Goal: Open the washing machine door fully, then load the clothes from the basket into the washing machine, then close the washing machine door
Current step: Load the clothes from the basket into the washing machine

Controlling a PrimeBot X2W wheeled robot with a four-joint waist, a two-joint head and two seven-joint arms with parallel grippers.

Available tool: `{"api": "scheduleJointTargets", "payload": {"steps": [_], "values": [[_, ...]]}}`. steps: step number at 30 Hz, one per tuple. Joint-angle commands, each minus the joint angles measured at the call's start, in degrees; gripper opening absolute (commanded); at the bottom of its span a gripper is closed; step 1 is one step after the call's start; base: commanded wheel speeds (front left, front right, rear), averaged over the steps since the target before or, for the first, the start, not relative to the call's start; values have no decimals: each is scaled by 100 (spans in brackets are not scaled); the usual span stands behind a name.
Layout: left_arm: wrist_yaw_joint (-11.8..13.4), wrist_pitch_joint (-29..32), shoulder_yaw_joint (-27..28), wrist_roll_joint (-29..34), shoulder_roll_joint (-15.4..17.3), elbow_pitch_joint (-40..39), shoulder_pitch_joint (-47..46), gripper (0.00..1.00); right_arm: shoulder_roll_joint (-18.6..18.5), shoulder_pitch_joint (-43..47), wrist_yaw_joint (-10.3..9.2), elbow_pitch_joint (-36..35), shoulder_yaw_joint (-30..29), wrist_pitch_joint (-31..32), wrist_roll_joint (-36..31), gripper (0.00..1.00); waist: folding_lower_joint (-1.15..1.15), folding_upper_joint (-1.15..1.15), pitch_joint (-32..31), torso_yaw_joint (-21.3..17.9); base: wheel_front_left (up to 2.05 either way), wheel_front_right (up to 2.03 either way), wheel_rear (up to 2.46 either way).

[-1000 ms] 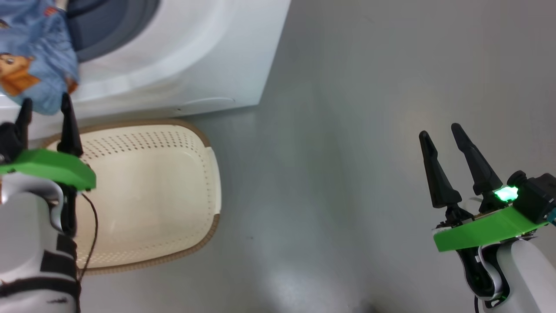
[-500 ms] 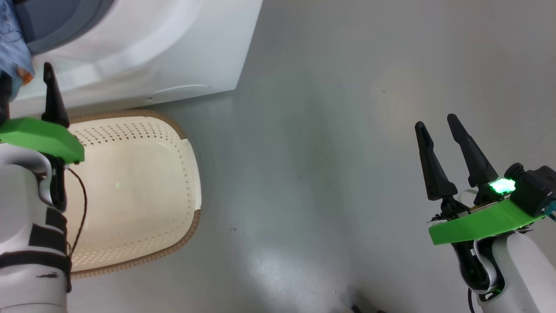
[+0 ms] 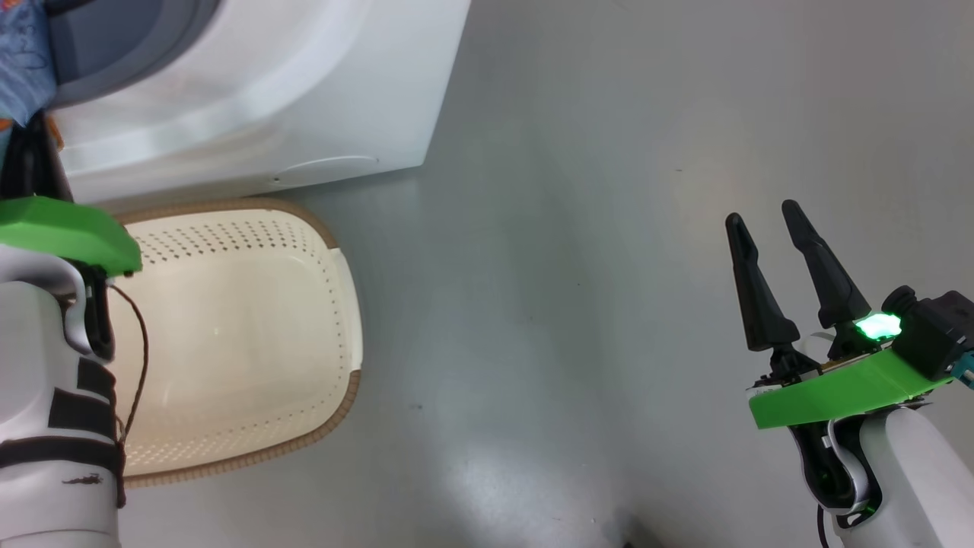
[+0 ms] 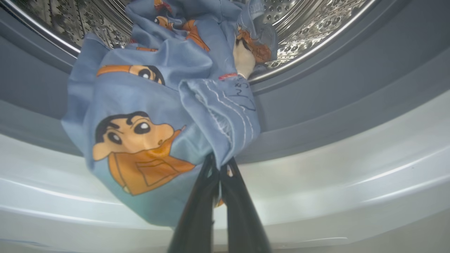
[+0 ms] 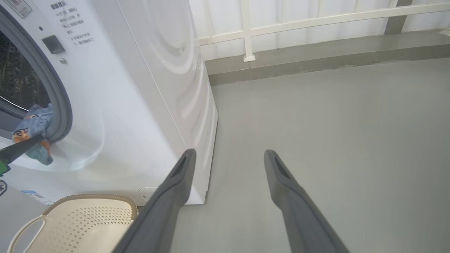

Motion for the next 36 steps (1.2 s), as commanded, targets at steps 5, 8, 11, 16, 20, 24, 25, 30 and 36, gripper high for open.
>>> {"api": "scheduleJointTargets", "payload": {"steps": [5, 8, 11, 16, 20, 24, 25, 30, 36], "values": [[119, -37, 128, 47, 119, -755, 351, 0, -30, 136, 25, -135, 116, -46, 88, 100, 0, 0, -69, 149, 0, 0, 0], [130, -37, 144, 59, 144, -1002, 363, 0, -24, 140, 25, -144, 131, -46, 89, 100, 0, 0, -61, 197, 0, 0, 0], [124, -37, 132, 90, 216, -1143, 217, 0, -14, 127, 25, -148, 143, -46, 90, 100, 0, 0, -38, 217, 0, 0, 0], [118, -37, 103, 99, 312, -1028, -177, 0, 1, 110, 25, -134, 177, -46, 107, 100, 0, 0, -7, 203, 0, 0, 0], [98, -37, 95, 54, 431, -599, -737, 0, 39, 92, 25, -118, 212, -46, 133, 100, 0, 0, 27, 130, 0, 0, 0], [89, 60, -30, 104, 529, -47, -1393, 0, 69, 60, 25, -111, 243, -46, 156, 100, 0, 0, 98, 46, 0, 0, 0], [88, 61, -71, 126, 545, 64, -1557, 0, 76, 46, 25, -108, 253, -46, 162, 100, 0, 0, 122, 24, 0, 0, 0], [69, -14, -209, 188, 611, 247, -2209, 0, 126, -48, 25, -108, 318, -46, 188, 100, 0, 0, 260, -103, 0, 0, 0], [149, -34, -299, 269, 705, 242, -2293, 0, 179, -118, 25, -86, 378, -46, 216, 100, 0, 0, 389, -255, 0, 0, 0]]}}
